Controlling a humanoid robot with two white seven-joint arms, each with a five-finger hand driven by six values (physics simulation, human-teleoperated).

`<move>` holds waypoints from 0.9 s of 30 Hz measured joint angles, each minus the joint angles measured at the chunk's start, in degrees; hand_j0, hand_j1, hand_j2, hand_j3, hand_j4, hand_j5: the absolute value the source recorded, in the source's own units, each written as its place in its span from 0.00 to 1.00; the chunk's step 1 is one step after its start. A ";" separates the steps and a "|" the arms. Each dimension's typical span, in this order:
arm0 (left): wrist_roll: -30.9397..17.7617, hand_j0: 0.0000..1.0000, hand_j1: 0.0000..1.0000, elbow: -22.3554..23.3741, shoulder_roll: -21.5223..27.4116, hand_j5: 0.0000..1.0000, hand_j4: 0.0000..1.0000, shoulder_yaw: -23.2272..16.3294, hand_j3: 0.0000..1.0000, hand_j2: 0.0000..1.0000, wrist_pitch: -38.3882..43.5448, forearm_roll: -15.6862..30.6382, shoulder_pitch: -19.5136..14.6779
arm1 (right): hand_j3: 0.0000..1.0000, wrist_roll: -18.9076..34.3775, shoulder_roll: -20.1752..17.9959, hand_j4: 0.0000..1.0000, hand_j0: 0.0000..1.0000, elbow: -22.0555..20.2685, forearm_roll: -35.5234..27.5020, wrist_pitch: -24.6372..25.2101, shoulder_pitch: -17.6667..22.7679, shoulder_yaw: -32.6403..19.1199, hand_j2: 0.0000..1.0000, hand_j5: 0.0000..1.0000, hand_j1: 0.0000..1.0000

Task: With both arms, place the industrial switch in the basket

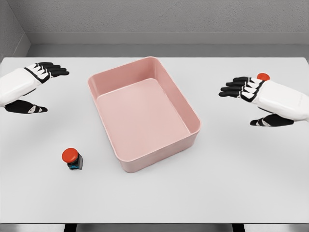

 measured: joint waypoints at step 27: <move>-0.11 1.00 1.00 -0.86 3.30 1.00 1.00 4.20 1.00 1.00 0.00 0.44 13.46 | 1.00 16.78 13.61 1.00 1.00 25.63 1.93 4.33 -18.71 0.23 1.00 1.00 1.00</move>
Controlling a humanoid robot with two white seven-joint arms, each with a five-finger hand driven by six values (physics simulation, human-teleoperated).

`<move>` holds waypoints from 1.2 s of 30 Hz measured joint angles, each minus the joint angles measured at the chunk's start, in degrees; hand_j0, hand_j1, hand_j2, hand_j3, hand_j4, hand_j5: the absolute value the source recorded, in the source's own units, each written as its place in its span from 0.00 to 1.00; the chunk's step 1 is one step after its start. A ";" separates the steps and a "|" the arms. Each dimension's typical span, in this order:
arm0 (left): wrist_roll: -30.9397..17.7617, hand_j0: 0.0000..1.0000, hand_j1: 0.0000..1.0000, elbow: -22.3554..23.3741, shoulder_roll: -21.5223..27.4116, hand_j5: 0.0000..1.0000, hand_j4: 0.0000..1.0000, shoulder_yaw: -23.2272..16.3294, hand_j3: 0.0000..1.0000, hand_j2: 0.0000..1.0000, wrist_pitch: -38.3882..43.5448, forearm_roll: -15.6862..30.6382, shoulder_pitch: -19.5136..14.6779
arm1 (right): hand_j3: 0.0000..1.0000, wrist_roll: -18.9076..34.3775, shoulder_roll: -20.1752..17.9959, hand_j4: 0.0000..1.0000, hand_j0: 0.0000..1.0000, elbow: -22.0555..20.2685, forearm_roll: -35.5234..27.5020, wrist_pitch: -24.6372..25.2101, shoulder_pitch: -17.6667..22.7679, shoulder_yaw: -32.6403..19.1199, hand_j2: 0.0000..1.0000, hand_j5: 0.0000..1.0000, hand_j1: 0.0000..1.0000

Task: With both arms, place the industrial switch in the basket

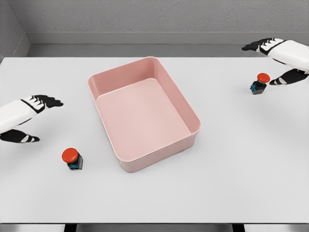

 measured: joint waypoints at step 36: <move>-0.04 1.00 1.00 -9.74 7.17 1.00 1.00 0.73 1.00 1.00 0.00 2.85 8.95 | 0.83 3.56 17.84 0.83 0.83 38.10 18.07 -2.88 -13.46 6.99 0.83 0.83 0.83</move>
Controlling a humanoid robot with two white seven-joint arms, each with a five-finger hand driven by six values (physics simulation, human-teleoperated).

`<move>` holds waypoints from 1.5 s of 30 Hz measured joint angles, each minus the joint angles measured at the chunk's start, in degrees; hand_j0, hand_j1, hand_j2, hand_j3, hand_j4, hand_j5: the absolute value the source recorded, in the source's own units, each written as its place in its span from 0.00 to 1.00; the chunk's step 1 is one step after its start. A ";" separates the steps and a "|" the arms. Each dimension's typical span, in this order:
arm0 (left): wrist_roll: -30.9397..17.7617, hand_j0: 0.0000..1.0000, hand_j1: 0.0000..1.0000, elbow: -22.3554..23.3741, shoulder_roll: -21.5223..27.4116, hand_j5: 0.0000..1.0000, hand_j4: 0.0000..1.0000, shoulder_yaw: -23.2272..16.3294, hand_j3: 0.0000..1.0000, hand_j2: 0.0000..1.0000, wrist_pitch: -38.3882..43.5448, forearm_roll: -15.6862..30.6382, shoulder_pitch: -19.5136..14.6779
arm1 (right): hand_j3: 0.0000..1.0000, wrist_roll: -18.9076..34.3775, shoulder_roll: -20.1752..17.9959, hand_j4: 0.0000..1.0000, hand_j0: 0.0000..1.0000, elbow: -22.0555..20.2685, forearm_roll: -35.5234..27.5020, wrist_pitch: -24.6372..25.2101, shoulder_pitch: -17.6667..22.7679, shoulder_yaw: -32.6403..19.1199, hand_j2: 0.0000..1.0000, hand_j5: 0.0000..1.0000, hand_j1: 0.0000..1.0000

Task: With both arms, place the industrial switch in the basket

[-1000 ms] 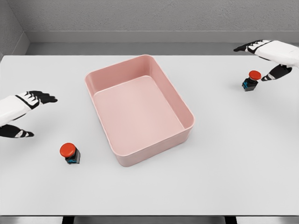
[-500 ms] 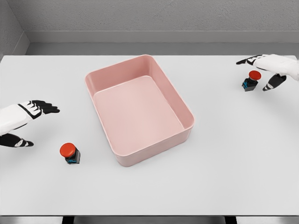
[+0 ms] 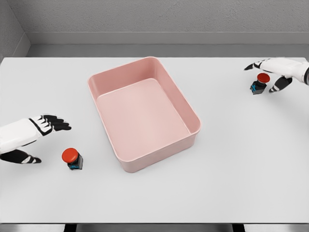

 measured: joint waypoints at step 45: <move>-1.15 1.00 1.00 -1.89 -2.70 1.00 1.00 -1.43 1.00 1.00 0.00 -0.71 1.94 | 0.56 -0.35 2.69 0.56 0.56 3.90 3.41 2.00 -0.88 0.06 0.56 0.56 0.56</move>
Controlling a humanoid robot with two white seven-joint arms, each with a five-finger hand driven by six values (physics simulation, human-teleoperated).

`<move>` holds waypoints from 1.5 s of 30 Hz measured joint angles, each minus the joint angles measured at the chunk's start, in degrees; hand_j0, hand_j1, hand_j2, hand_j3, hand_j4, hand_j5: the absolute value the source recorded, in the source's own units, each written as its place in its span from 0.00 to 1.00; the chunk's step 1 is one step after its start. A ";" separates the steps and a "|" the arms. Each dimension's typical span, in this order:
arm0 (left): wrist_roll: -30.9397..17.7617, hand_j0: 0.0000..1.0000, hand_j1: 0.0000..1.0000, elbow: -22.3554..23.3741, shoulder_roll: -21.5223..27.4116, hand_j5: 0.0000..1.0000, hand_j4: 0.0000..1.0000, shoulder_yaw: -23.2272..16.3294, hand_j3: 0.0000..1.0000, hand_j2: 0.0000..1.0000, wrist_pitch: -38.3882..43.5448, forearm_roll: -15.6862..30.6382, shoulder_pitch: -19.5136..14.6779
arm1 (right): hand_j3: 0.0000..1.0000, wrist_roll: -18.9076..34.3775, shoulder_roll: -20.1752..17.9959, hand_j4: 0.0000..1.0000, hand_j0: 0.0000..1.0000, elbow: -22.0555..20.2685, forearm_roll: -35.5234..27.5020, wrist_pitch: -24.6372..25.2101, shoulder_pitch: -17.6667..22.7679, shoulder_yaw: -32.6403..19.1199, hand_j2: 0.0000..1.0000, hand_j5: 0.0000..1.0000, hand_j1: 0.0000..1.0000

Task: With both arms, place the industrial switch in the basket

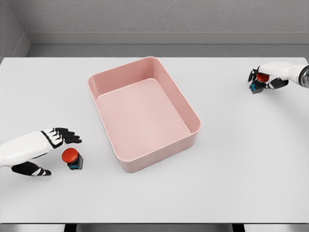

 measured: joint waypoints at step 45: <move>-1.08 0.46 0.46 -0.57 -3.94 0.46 0.46 -4.56 0.46 0.46 -0.02 -4.34 -4.40 | 0.46 0.69 -5.05 0.46 0.46 -15.38 -0.10 -0.64 0.00 -0.66 0.46 0.46 0.46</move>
